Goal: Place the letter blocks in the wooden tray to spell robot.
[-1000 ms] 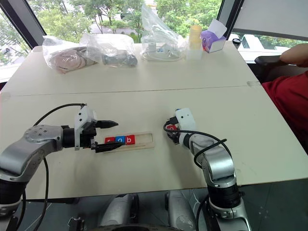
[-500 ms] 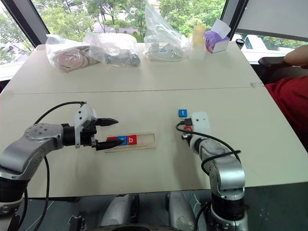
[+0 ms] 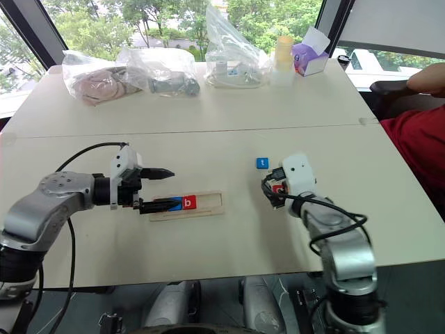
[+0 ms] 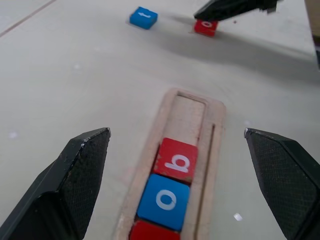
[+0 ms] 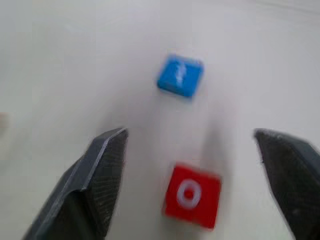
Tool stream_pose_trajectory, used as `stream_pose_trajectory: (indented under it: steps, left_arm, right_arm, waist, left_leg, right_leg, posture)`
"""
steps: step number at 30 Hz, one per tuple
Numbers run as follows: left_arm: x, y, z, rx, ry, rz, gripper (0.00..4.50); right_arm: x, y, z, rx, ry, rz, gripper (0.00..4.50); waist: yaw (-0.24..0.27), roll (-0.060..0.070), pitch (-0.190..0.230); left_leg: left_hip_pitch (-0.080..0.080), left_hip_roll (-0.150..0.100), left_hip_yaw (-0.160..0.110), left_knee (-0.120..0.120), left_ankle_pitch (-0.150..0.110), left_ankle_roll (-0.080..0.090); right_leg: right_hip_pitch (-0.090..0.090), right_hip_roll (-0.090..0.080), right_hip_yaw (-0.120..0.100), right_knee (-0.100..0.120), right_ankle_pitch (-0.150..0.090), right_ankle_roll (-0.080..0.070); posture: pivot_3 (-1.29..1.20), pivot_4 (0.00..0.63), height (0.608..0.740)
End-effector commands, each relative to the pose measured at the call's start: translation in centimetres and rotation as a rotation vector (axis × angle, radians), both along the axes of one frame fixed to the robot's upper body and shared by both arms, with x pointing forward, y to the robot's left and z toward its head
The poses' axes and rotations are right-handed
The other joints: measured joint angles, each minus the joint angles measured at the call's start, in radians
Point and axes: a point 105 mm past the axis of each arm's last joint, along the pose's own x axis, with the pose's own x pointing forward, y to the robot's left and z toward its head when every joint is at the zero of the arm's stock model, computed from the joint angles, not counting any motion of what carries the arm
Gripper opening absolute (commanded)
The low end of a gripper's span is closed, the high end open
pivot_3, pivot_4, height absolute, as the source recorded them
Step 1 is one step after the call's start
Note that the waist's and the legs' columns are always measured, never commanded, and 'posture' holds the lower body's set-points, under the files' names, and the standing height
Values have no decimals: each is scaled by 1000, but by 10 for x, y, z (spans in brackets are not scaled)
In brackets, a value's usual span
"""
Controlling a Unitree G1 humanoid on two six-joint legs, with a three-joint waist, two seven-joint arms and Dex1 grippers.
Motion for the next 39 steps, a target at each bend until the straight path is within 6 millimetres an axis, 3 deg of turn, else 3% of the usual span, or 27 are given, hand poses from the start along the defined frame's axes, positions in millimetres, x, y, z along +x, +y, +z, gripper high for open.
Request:
stream_pose_trajectory:
  steps: [1, 4, 9, 13, 18, 21, 25, 28, 30, 34, 39]
  left_arm:
    - [-10, 4, 15, 16, -17, -55, 4500]
    - [-13, 9, 14, 51, -13, -60, 4500]
    - [-15, 16, 11, 71, -11, -15, 4500]
    - [-22, 23, 9, 71, 3, 29, 4500]
    - [-27, 32, 9, 81, 7, 78, 4500]
    - [-29, 35, 11, 84, 2, 95, 4500]
    - [-32, 39, 11, 91, -3, 123, 4500]
    - [-31, 41, 11, 91, -4, 130, 4500]
    - [-30, 43, 11, 91, -7, 136, 4500]
    - [-27, 45, 12, 93, -9, 138, 4500]
    - [-22, 46, 10, 100, -18, 140, 4500]
  right_arm:
    - [-12, -15, 7, -27, 1, 298, 4150]
    - [-14, -36, -10, -120, 89, 459, 4150]
    - [14, -53, -21, -181, 78, 573, 4150]
    - [35, -52, -27, -193, 75, 635, 4150]
    - [42, -43, -39, -215, 112, 733, 4150]
    - [41, -43, -47, -231, 147, 779, 3305]
    - [40, -43, -47, -230, 148, 797, 1286]
    - [40, -43, -46, -228, 136, 783, 1201]
    - [43, -30, -31, -155, 96, 779, 1201]
    - [32, 27, 5, 34, 20, 854, 1201]
    - [10, 75, 11, 108, 27, 936, 1201]
  waist:
    - [1, 0, 0]
    - [1, 0, 0]
    - [-10, 0, 1]
    - [-10, 0, 1]
    - [1, 1, 1]
    - [2, 0, 1]
    - [0, 1, 1]
    - [1, 1, 1]
    - [1, 1, 1]
    - [-5, 2, 2]
    - [5, 3, 2]
  left_leg:
    - [0, 0, 0, 0, 0, 0]
    - [1, -1, 1, 0, 0, 0]
    - [3, 0, 4, 1, 0, 0]
    - [3, 0, 4, 1, 0, 0]
    - [2, 1, 2, 0, 0, 0]
    - [2, 1, 2, 1, 0, 0]
    - [6, 1, 1, 2, 0, 0]
    - [12, 1, 1, 1, 0, 0]
    - [15, 1, 1, 0, 0, 0]
    - [16, 2, 1, 0, 0, 0]
    - [16, 4, -1, -1, 0, 0]
  right_leg:
    - [1, 0, 0, -1, 0, 0]
    - [3, 1, -1, -1, -1, 0]
    - [3, 2, 1, 0, 0, -3]
    - [3, 2, 1, 1, 2, 0]
    - [2, 1, 0, 1, 2, 1]
    - [3, 0, 0, 1, 2, 1]
    - [7, -1, 0, 1, 0, -3]
    - [12, -1, 0, 0, 0, -3]
    - [16, -1, 0, -1, 0, -3]
    - [15, -1, 1, 1, 0, -3]
    - [14, 1, 0, 2, 0, -4]
  posture:
    - [0, 150, 740]
    - [0, 150, 740]
    - [0, 150, 740]
    - [0, 150, 740]
    - [0, 150, 740]
    - [0, 150, 740]
    - [0, 150, 740]
    - [0, 150, 740]
    - [0, 150, 740]
    - [0, 150, 740]
    - [0, 150, 740]
